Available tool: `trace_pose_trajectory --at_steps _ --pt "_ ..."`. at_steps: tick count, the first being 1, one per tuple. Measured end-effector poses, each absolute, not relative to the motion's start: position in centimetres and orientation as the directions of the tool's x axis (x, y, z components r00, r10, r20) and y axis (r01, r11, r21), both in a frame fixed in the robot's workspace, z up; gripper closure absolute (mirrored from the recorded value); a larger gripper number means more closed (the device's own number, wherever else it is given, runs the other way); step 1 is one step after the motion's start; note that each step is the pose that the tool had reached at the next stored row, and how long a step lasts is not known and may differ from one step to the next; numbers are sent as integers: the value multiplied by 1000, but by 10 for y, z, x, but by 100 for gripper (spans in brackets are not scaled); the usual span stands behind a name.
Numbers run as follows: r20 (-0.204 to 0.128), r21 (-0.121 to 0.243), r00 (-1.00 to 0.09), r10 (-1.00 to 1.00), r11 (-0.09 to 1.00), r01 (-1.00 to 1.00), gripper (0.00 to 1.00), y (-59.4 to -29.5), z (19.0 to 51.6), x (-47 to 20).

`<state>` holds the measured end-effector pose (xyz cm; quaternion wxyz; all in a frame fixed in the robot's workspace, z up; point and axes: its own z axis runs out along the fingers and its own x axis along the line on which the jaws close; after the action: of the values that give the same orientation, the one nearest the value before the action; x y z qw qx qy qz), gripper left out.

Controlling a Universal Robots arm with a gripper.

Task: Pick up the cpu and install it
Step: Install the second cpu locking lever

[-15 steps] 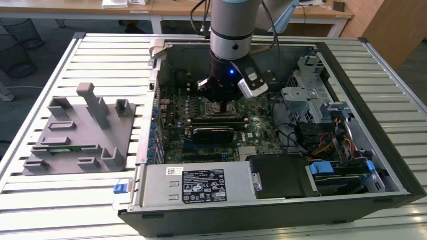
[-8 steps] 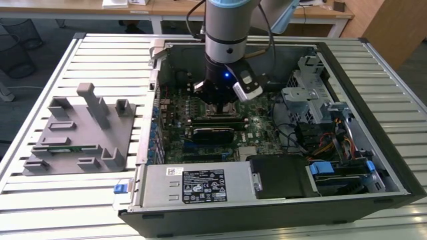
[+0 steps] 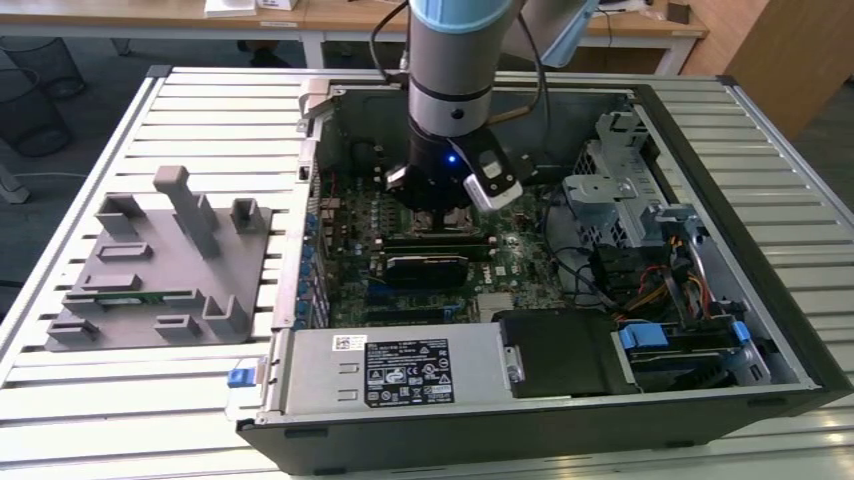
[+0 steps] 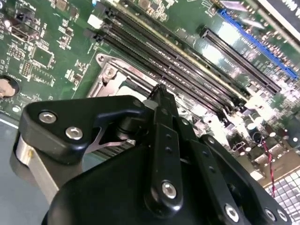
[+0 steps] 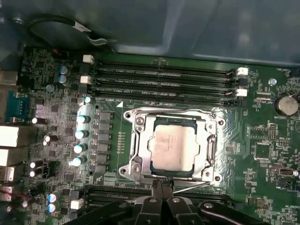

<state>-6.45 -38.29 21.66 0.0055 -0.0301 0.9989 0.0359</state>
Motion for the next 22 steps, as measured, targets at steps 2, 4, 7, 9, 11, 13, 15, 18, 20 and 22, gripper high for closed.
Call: trace_pose_trajectory --at_steps 2,4,7,9,11,13,15,18,20,22 --pt "-13 71 -998 -60 996 -60 89 -386 217 -66" --pt "-13 71 -998 -60 996 -61 89 -388 217 -70" --pt "-13 73 -998 -60 995 -61 89 -392 216 -79" --pt "-13 76 -998 -60 995 -61 89 -394 215 -83" --pt "-14 78 -998 -60 995 -60 89 -394 213 -86" --pt "-14 80 -998 -60 995 -60 89 -394 210 -88" --pt "-14 86 -998 -59 994 -60 89 -395 208 -90" --pt "-15 94 -998 -59 994 -60 89 -394 204 -94" --pt "-15 102 -998 -59 993 -61 89 -395 202 -94" --pt "-16 115 -998 -59 991 -61 89 -395 200 -94"
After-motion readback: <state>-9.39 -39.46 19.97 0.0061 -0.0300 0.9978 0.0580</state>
